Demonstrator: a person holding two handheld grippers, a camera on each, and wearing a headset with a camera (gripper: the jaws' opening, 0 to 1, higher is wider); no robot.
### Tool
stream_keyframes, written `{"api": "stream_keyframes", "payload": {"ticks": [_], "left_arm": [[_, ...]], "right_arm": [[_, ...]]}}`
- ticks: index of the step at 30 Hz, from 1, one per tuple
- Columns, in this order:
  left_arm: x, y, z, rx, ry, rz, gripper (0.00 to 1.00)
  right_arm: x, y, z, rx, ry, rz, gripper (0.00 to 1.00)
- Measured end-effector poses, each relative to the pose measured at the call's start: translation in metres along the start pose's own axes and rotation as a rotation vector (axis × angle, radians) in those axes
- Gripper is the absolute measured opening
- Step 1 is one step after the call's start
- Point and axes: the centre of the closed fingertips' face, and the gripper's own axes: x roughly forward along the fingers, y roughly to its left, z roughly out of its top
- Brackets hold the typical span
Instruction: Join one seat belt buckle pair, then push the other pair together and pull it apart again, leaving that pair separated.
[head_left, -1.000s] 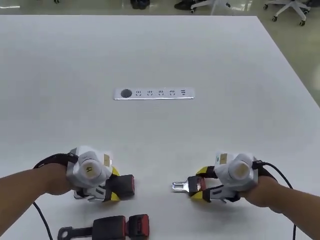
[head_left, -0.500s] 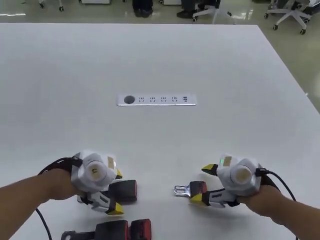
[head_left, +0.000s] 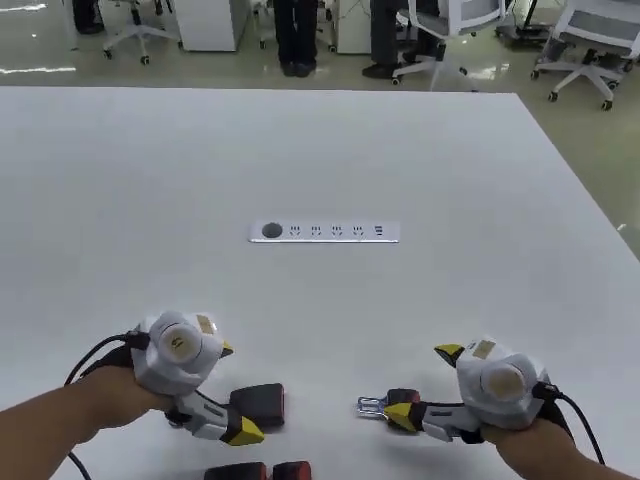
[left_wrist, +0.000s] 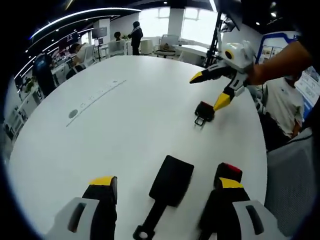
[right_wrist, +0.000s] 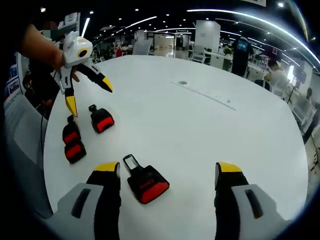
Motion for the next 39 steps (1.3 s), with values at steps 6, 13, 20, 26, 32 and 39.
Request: {"api": "stream_keyframes", "payload": {"ticks": [6, 13, 20, 26, 32, 39], "left_arm": [[-0.014, -0.001, 0.001, -0.080, -0.060, 0.044, 0.92], [-0.034, -0.015, 0.004, -0.171, -0.136, 0.093, 0.97], [-0.053, -0.022, -0.005, -0.213, -0.200, 0.148, 0.99], [-0.072, -0.028, -0.015, -0.264, -0.256, 0.177, 1.00], [-0.089, -0.041, -0.024, -0.285, -0.302, 0.195, 1.00], [-0.112, -0.046, -0.035, -0.318, -0.372, 0.239, 1.00]], "right_arm": [[-0.008, 0.001, 0.000, 0.043, -0.036, -0.046, 0.81], [-0.024, 0.012, 0.007, 0.099, -0.088, -0.098, 0.85], [-0.037, 0.022, 0.012, 0.104, -0.115, -0.125, 0.88], [-0.050, 0.032, 0.010, 0.118, -0.141, -0.149, 0.91], [-0.066, 0.043, 0.012, 0.102, -0.174, -0.156, 0.91], [-0.084, 0.058, 0.015, 0.094, -0.199, -0.164, 0.94]]}}
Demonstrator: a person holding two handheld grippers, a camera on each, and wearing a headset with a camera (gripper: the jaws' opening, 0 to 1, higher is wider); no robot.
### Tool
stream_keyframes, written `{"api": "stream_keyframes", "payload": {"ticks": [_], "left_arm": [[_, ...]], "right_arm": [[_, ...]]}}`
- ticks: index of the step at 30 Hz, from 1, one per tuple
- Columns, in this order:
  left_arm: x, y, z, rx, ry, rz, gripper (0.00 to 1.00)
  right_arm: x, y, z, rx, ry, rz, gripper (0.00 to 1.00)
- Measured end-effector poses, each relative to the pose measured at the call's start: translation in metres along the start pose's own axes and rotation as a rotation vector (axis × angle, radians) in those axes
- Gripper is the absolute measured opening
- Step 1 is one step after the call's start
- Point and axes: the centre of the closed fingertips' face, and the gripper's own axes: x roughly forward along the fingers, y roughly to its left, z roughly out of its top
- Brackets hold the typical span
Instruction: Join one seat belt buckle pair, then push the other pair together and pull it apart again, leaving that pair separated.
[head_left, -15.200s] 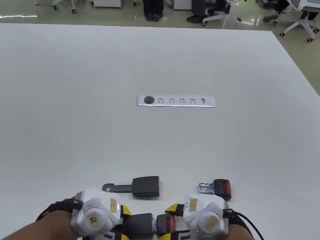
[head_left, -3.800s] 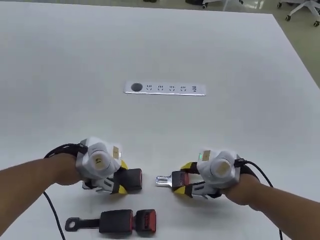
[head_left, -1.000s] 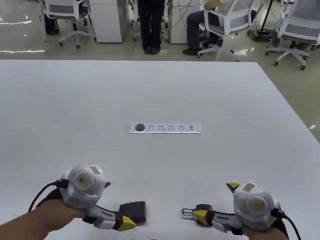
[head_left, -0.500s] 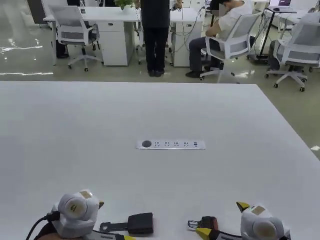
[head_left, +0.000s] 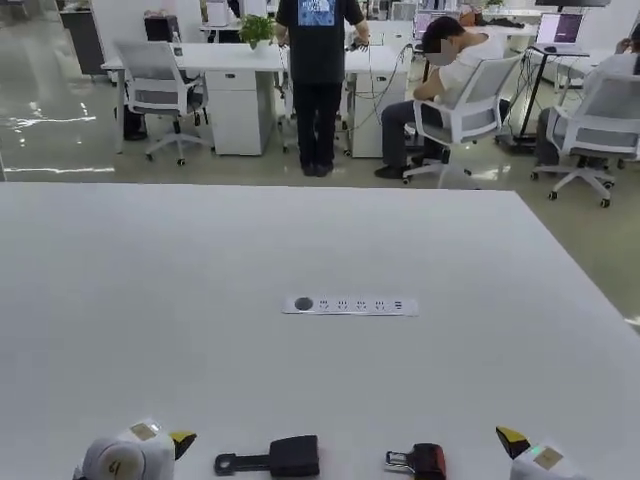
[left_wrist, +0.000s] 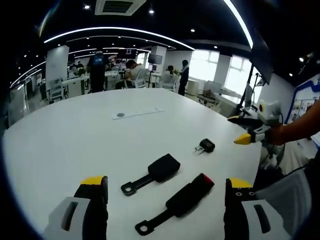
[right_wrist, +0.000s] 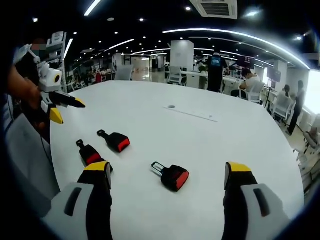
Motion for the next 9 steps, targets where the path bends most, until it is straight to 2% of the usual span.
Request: {"api": "stream_keyframes", "payload": {"ticks": [5, 9], "left_arm": [[-0.015, 0.004, -0.006, -0.040, -0.027, 0.019, 1.00], [-0.029, 0.006, -0.012, -0.027, -0.034, 0.034, 1.00]], "right_arm": [[-0.011, 0.005, 0.002, 0.003, -0.011, -0.004, 0.94], [-0.022, 0.011, 0.004, 0.019, -0.028, -0.014, 0.95]]}}
